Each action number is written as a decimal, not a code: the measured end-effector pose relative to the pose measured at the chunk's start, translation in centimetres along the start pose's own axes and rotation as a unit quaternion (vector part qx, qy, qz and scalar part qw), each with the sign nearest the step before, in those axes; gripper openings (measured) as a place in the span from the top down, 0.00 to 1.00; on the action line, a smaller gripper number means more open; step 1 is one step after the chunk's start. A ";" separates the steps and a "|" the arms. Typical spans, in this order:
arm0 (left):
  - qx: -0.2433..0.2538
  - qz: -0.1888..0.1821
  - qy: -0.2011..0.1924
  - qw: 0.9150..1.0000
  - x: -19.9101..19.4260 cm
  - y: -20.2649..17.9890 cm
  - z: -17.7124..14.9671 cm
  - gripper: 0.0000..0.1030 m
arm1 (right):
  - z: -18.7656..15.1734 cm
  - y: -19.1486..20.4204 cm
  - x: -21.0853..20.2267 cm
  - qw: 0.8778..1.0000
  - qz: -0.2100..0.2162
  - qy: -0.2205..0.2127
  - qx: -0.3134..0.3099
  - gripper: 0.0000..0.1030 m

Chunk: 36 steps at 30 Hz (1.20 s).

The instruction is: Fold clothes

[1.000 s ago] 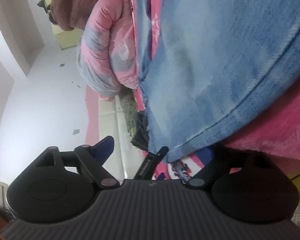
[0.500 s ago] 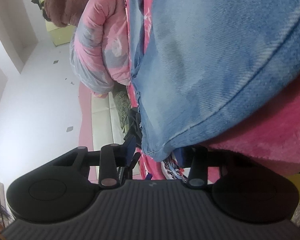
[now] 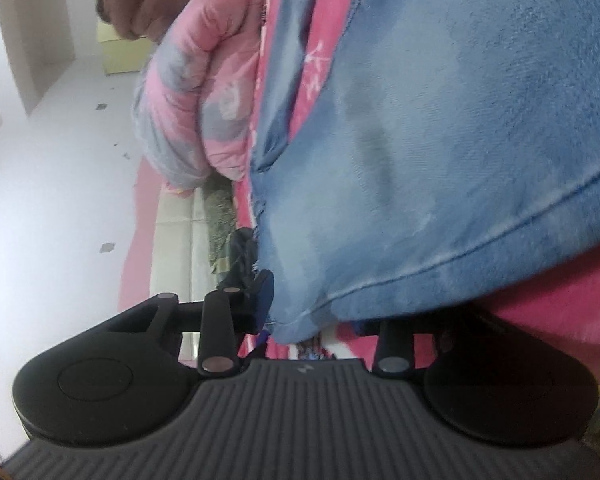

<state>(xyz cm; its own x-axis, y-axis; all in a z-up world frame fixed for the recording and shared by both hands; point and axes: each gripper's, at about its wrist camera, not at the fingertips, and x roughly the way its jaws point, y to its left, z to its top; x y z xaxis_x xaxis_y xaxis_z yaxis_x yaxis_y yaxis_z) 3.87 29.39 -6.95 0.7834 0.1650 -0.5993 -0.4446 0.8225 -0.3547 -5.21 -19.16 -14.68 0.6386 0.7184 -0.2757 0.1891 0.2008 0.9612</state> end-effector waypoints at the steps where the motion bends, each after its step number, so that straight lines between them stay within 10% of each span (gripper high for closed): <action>1: -0.001 0.000 -0.008 1.000 -0.3 -0.1 0.1 0.85 | 0.0 0.1 0.1 1.000 -0.008 -0.003 -0.005 0.80; 15: 0.036 -0.059 -0.119 0.991 -1.8 -7.4 4.4 0.86 | 3.2 9.8 0.6 0.954 -0.054 -0.101 -0.278 0.94; 27: 0.061 -0.052 -0.103 0.991 8.4 -16.4 9.6 0.87 | 13.9 16.4 5.8 0.911 -0.051 -0.163 -0.375 0.95; 36: 0.125 -0.005 -0.030 0.992 19.5 -20.6 8.8 0.86 | 22.8 13.3 12.4 0.931 -0.080 -0.145 -0.326 0.96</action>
<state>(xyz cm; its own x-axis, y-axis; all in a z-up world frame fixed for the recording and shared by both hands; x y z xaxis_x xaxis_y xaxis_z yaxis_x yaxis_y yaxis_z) 32.14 20.50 -5.06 0.8146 0.1826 -0.5506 -0.3217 0.9320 -0.1668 22.22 -22.72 -5.54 0.8337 0.4536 -0.3150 -0.1332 0.7187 0.6825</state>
